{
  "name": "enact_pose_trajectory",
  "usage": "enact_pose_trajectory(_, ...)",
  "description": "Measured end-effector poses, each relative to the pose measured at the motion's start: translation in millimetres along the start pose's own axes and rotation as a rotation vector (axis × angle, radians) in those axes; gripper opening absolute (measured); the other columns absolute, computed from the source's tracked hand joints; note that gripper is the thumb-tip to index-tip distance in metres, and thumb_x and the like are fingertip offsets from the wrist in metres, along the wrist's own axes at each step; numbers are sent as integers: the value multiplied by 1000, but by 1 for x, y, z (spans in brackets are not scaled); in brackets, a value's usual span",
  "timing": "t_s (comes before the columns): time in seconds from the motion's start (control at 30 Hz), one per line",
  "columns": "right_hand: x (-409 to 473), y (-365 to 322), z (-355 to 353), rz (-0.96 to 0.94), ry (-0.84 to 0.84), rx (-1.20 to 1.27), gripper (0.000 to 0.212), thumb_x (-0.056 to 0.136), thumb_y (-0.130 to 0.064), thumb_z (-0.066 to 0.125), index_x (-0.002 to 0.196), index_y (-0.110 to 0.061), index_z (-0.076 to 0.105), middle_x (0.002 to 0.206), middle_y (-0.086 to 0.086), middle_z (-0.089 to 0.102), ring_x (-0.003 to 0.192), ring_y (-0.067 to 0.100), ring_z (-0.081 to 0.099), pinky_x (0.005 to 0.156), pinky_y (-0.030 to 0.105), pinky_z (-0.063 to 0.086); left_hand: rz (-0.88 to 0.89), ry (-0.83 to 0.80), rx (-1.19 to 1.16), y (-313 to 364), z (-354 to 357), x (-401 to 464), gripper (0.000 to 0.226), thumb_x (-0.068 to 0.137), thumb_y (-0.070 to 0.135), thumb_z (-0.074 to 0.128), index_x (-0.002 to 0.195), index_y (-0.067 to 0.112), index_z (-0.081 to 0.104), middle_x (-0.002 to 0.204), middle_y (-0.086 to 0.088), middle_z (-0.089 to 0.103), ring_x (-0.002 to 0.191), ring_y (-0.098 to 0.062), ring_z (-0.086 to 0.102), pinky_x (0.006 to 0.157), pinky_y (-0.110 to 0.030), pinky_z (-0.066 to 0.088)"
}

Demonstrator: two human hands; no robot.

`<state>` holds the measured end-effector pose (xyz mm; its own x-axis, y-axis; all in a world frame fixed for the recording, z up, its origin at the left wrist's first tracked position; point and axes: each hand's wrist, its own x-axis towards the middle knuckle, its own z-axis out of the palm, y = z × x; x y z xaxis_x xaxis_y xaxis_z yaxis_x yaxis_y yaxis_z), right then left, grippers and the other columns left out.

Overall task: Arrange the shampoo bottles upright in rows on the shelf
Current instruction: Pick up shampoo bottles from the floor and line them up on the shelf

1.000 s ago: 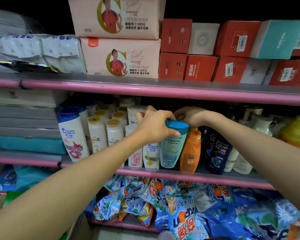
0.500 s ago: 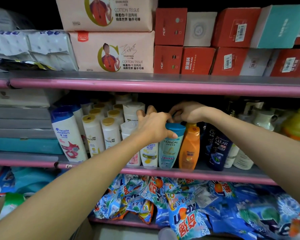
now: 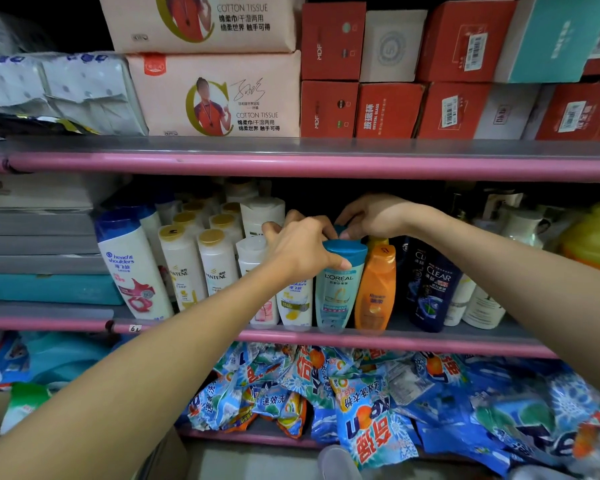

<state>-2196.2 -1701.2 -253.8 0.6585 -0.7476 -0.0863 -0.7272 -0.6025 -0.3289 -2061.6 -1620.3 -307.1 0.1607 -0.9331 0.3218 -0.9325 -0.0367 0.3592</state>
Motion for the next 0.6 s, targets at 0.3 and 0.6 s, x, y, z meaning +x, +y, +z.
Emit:
enact_pose_trajectory(0.3, -3, 0, -1, -27, -38, -45, 43, 95, -28, 54, 135, -14, 50, 134, 5, 55, 119, 21, 53, 96, 27, 43, 17, -105, 120, 1, -13, 3, 50, 62, 66, 72, 94, 34, 50, 96, 7, 56, 117, -20, 31, 80, -40, 17)
enact_pose_trajectory(0.6, -18, -4, 14, -170, 113, -79, 60, 81, -52, 63, 132, -24, 47, 134, 2, 52, 119, 19, 50, 98, 30, 42, 113, -209, 361, -28, -45, 7, 53, 67, 52, 75, 115, 38, 57, 122, 8, 56, 123, -23, 30, 79, -41, 16)
